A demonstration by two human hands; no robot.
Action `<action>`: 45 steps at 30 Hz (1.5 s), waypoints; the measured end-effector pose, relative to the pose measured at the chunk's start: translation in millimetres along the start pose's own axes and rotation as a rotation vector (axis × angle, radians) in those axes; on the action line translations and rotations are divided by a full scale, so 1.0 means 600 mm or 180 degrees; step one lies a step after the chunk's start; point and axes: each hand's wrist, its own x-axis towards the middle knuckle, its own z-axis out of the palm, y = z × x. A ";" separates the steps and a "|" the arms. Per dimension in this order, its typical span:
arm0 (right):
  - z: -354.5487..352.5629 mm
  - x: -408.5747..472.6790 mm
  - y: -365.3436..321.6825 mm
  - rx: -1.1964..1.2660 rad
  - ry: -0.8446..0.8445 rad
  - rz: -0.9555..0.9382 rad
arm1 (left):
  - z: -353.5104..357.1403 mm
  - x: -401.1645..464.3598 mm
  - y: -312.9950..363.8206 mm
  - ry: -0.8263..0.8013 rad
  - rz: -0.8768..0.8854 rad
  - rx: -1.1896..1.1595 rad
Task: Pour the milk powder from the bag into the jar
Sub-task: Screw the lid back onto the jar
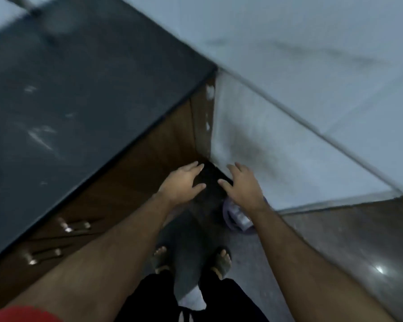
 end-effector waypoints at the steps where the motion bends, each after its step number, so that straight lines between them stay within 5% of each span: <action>1: -0.024 0.007 -0.030 -0.0099 0.0048 -0.0160 | -0.038 -0.016 -0.003 0.0206 0.0019 0.0076; 12: -0.197 0.069 -0.354 -0.0541 0.0807 -0.1695 | -0.309 -0.189 -0.081 0.1856 -0.0517 0.0077; 25: -0.147 0.099 -0.737 -0.0587 0.0602 -0.2276 | -0.509 -0.373 -0.346 0.2540 -0.1032 0.0155; 34: -0.044 0.143 -0.930 -0.0559 0.0049 -0.2567 | -0.552 -0.446 -0.494 0.2772 -0.1503 -0.0156; 45: 0.060 0.205 -0.996 -0.0331 -0.1071 -0.2897 | -0.485 -0.479 -0.572 0.2874 -0.2456 -0.1027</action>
